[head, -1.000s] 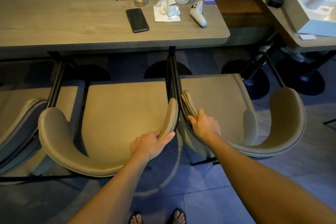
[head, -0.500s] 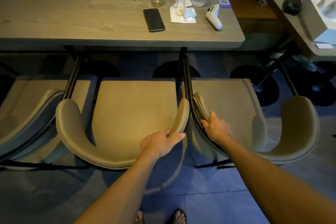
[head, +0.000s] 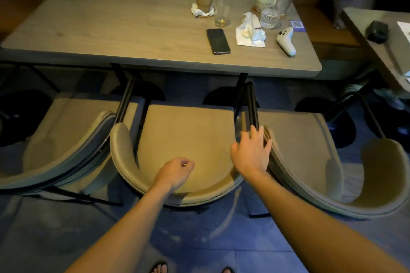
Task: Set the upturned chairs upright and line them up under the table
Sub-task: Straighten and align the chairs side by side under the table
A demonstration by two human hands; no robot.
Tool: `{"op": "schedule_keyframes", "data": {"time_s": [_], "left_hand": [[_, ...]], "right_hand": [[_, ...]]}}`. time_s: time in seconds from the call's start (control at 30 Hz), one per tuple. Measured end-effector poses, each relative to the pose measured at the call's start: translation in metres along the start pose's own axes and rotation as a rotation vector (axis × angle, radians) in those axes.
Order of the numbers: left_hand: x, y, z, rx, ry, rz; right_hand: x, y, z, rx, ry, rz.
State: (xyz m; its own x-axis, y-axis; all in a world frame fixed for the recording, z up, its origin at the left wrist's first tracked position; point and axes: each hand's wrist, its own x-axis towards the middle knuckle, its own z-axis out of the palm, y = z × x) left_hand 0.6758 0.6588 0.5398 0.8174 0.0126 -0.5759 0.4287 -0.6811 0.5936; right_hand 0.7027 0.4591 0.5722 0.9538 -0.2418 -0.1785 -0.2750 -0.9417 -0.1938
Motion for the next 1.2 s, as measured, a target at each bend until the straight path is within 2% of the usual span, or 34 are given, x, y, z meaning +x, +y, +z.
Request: {"op": "schedule_keyframes", "data": {"time_s": [0.07,0.17,0.23,0.33,0.4,0.53,0.57,0.67,0.8,1.03,1.1,1.2], "left_hand": [[-0.005,-0.024,-0.043,-0.011,0.246,-0.047],[-0.009,-0.055,-0.105,-0.004,0.603,-0.115],[-0.002,-0.074,-0.137,0.003,0.736,-0.102],[0.010,-0.104,-0.180,0.083,0.806,-0.092],[0.023,-0.131,-0.203,0.199,0.712,-0.143],[0.045,-0.175,-0.212,0.107,0.237,-0.177],[0.045,-0.179,-0.207,0.110,0.218,-0.159],[0.041,-0.178,-0.204,0.183,0.322,-0.139],[0.037,-0.175,-0.213,0.195,0.302,-0.141],[0.034,-0.168,-0.212,0.279,0.298,-0.150],[0.039,-0.173,-0.215,0.293,0.253,-0.115],[0.051,-0.186,-0.222,0.222,0.091,-0.142]], "right_hand": [[-0.013,-0.041,0.012,0.027,-0.104,-0.104],[-0.034,-0.111,0.040,0.221,-0.347,-0.212],[-0.046,-0.160,0.056,0.310,-0.470,-0.212],[-0.058,-0.228,0.073,0.379,-0.632,-0.220],[-0.063,-0.263,0.081,0.440,-0.648,-0.173],[-0.065,-0.289,0.099,0.419,-0.568,-0.052],[-0.067,-0.290,0.102,0.395,-0.554,-0.043],[-0.070,-0.291,0.108,0.367,-0.493,-0.023],[-0.072,-0.293,0.110,0.341,-0.444,-0.021],[-0.071,-0.292,0.112,0.349,-0.450,-0.025],[-0.071,-0.290,0.114,0.355,-0.458,-0.027],[-0.069,-0.287,0.117,0.372,-0.489,-0.021]]}}
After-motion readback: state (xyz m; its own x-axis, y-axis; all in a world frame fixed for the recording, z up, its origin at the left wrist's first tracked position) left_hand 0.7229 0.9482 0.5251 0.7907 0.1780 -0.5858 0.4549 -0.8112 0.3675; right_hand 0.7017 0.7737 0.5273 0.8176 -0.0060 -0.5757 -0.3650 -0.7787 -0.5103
